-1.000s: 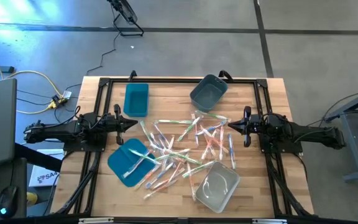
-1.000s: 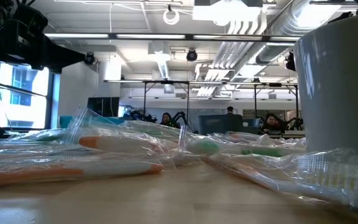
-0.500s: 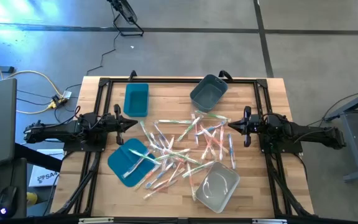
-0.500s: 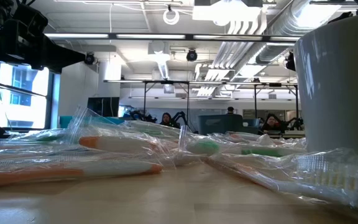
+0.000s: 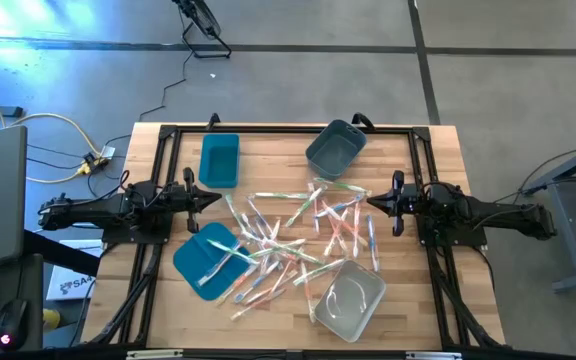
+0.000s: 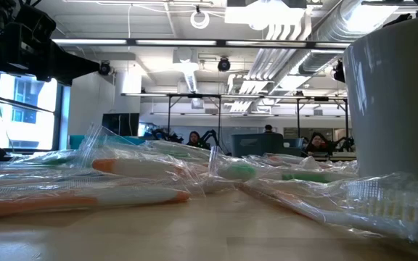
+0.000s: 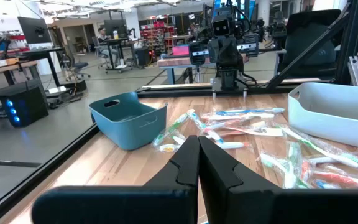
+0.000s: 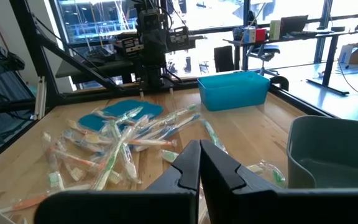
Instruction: Pick & Place Toothbrushes
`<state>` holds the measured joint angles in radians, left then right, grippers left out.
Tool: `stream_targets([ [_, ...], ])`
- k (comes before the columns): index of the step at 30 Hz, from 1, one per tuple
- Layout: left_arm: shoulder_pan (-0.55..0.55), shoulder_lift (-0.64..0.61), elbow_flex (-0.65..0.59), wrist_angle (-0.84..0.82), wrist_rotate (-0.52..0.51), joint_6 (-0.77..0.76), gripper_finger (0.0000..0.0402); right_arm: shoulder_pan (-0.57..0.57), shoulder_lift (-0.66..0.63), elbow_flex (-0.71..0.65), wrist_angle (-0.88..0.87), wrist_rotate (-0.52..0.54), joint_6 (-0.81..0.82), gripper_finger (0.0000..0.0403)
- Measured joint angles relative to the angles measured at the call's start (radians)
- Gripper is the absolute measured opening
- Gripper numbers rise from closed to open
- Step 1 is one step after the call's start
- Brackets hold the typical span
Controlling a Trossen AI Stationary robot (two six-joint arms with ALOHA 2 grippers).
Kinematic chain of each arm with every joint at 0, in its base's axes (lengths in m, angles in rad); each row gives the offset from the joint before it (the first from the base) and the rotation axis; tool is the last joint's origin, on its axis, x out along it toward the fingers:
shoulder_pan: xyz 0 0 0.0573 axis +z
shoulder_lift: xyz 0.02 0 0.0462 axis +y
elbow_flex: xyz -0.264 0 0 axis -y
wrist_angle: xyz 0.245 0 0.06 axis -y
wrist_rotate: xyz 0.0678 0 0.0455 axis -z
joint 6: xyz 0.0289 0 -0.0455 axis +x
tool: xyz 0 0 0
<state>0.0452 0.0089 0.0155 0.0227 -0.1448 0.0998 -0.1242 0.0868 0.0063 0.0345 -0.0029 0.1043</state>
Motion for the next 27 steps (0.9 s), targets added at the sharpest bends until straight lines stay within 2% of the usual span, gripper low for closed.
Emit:
stream_targets([
  [9, 0.0, 0.0, 0.0, 0.008, 0.0, -0.009, 0.0, 0.0, 0.0, 0.0, 0.082, 0.002, 0.025, 0.0003],
  [15, 0.0, 0.0, 0.002, 0.034, -0.025, -0.078, 0.0, 0.0, 0.0, 0.0, 0.122, 0.053, 0.057, 0.0003],
  [19, 0.0, 0.0, 0.017, 0.023, -0.036, -0.079, 0.0, 0.0, 0.001, 0.0, 0.131, 0.091, 0.057, 0.0003],
  [27, 0.0, 0.0, 0.031, 0.027, -0.052, -0.056, 0.0, 0.0, 0.023, 0.004, 0.163, 0.101, 0.051, 0.0003],
])
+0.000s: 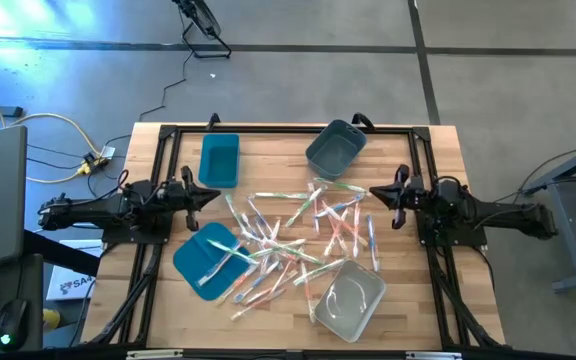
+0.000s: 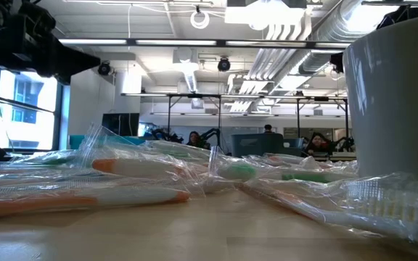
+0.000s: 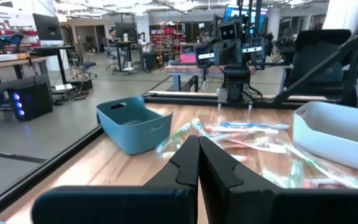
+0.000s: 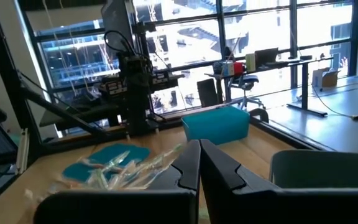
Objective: Pick & Place Toothbrushes
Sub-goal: Put the green toothbrush into the blue bin
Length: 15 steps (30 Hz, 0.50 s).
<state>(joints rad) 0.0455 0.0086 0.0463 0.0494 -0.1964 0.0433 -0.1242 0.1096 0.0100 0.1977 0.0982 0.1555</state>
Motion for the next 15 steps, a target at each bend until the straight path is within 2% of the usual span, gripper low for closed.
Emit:
stream_targets([
  [15, 0.0, 0.0, 0.004, 0.0, -0.008, 0.005, 0.0, 0.0, 0.264, 0.166, 0.003, -0.001, -0.03, 0.0003],
])
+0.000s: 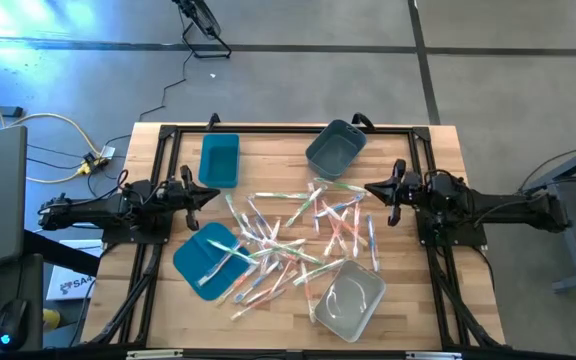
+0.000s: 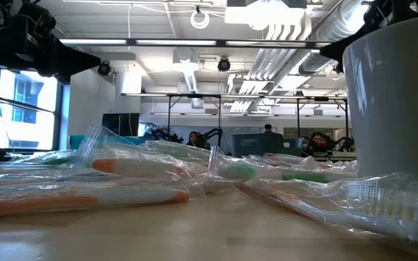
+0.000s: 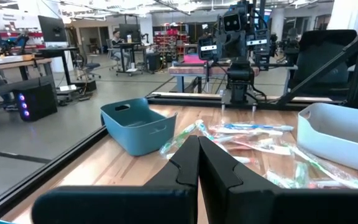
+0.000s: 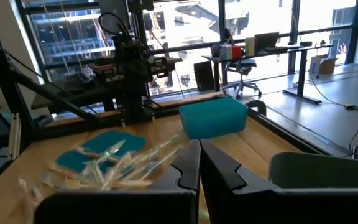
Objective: Pick & Place Toothbrushes
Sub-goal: Put the green toothbrush into the blue bin
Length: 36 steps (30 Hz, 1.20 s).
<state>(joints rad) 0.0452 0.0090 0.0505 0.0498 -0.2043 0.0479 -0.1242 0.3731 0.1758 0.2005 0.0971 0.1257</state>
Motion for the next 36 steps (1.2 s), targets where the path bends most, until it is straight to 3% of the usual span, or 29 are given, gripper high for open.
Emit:
stream_targets([
  [9, 0.0, 0.0, 0.002, 0.0, 0.0, 0.0, 0.0, 0.0, 0.197, 0.131, -0.001, 0.001, -0.031, 0.0003],
  [17, 0.0, 0.0, 0.002, 0.0, 0.0, 0.0, 0.0, 0.0, 0.371, 0.271, 0.0, 0.013, -0.181, 0.0003],
  [24, 0.0, 0.0, 0.002, 0.0, -0.045, 0.05, 0.0, -0.001, 0.538, 0.346, 0.03, 0.129, -0.282, 0.0003],
  [28, 0.0, 0.0, 0.002, 0.001, -0.06, 0.053, 0.0, -0.011, 0.626, 0.368, 0.083, 0.138, -0.284, 0.0003],
  [36, 0.0, 0.0, 0.002, 0.001, -0.06, 0.053, 0.0, -0.04, 0.815, 0.528, -0.104, 0.128, -0.27, 0.0003],
])
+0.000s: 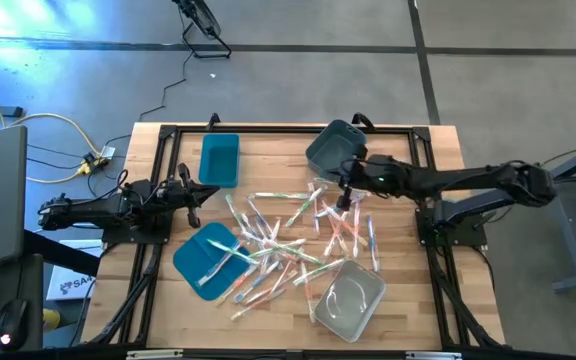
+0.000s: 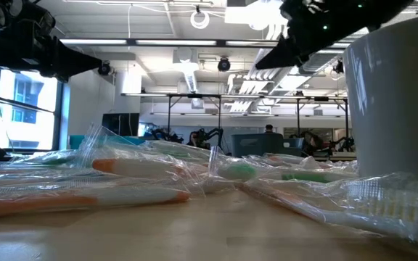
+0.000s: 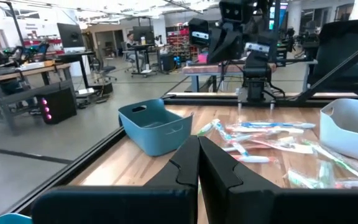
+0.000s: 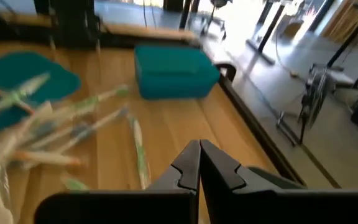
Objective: Pick & Place Toothbrushes
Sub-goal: Put the green toothbrush into the blue bin
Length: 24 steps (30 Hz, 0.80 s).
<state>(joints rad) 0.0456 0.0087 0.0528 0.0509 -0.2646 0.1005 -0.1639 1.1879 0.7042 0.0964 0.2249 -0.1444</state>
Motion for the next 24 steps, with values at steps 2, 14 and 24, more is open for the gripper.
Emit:
stream_targets([
  [2, 0.0, 0.0, 0.0, 0.0, 0.0, 0.0, 0.0, -0.016, 0.039, 0.047, -0.07, -0.013, -0.015, 0.0003],
  [14, 0.0, 0.0, 0.0, 0.0, 0.0, 0.0, 0.0, -0.098, 0.229, 0.148, -0.115, -0.253, -0.019, 0.0003],
  [24, 0.0, 0.0, 0.0, 0.0, 0.0, 0.0, 0.0, -0.098, 0.342, 0.163, 0.112, -0.313, -0.018, 0.0003],
])
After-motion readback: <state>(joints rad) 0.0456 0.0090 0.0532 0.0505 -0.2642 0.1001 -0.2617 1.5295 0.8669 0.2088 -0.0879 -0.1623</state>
